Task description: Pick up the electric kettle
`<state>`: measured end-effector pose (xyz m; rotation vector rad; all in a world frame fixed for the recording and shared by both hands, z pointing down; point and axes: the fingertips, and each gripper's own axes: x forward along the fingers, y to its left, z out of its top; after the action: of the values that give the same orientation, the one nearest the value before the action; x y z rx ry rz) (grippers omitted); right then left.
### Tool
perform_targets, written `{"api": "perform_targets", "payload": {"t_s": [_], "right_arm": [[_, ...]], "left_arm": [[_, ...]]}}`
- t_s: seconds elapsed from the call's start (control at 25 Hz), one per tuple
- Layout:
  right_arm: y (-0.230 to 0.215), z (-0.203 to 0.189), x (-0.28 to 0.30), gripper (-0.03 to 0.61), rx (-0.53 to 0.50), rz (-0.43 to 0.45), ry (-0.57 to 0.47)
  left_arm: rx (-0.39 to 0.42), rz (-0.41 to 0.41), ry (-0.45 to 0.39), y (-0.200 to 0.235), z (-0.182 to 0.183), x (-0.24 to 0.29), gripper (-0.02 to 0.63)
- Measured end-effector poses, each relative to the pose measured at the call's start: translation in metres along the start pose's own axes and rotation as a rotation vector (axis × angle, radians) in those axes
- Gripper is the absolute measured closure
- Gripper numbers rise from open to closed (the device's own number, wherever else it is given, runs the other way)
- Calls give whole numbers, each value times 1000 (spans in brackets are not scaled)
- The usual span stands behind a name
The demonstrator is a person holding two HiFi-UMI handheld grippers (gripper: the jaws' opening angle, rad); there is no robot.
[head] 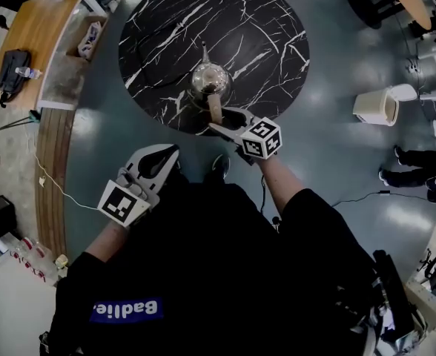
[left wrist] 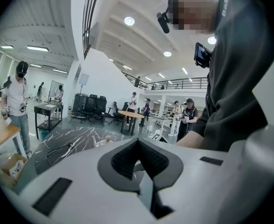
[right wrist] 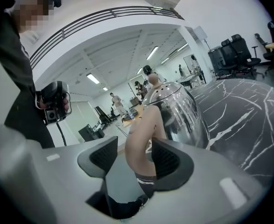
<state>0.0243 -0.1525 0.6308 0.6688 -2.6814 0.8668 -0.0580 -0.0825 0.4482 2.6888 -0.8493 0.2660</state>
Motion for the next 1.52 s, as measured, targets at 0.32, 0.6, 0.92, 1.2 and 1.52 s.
{"api": "perform_targets", "payload": {"t_s": [0.32,0.6,0.92,1.2,1.52], "right_arm": [[0,-5,14,360,5,94,48],[3,-8,26,390,29,168,96],[6,-12,36,397,41,204,121],[6,-16,45,423,-17,157,112],[9,-14,48,445,-97,115,89]], "left_arm": [[-9,14,12,4,-8,-8,607],[-22,28,15,10,-12,-15,607],[-27,38,28,13,-16,-22,607],[-30,38,42,16,-22,-23,607],[-11,40,55,18,-22,-27,607]]}}
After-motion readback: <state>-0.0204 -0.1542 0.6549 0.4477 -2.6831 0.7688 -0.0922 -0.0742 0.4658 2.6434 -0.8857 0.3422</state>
